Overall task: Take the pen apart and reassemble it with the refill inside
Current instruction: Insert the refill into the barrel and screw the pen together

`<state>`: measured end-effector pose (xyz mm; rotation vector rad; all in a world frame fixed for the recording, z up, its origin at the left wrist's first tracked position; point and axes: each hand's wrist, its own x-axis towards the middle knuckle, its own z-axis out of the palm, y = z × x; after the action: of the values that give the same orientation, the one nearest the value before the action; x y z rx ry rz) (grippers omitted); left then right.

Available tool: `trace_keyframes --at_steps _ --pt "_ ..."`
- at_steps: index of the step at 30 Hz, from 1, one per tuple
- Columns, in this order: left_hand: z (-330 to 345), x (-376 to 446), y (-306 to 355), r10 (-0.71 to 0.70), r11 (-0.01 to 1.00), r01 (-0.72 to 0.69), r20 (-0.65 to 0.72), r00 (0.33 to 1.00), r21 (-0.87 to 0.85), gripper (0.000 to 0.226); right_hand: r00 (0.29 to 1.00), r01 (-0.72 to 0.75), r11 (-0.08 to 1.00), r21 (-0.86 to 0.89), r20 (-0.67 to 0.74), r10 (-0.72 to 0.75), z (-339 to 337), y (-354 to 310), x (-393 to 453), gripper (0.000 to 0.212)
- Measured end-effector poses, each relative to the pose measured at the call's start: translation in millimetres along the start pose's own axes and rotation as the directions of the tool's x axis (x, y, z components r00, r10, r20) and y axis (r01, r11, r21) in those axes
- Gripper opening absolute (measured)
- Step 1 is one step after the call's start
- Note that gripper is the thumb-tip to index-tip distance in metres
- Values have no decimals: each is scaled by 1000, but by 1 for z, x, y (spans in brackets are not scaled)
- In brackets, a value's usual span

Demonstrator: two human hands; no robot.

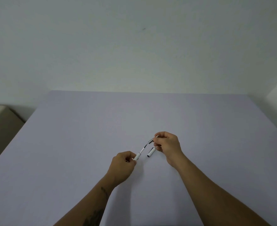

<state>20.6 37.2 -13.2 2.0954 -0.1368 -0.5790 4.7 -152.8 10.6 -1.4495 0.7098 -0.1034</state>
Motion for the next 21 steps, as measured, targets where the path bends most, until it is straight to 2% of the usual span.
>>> trace_keyframes --at_steps 9,15,21 --pt "-8 -2 -4 30 999 -29 -6 1000 18 16 999 13 995 -99 50 -8 14 3 -10 13" --pt "-15 0 -1 76 997 -76 -40 996 0 14 989 -25 990 -138 144 45 21 8 -14 10" --pt "-21 2 4 106 994 -107 -45 993 -6 15 984 -33 991 -133 167 55 23 3 -12 8"
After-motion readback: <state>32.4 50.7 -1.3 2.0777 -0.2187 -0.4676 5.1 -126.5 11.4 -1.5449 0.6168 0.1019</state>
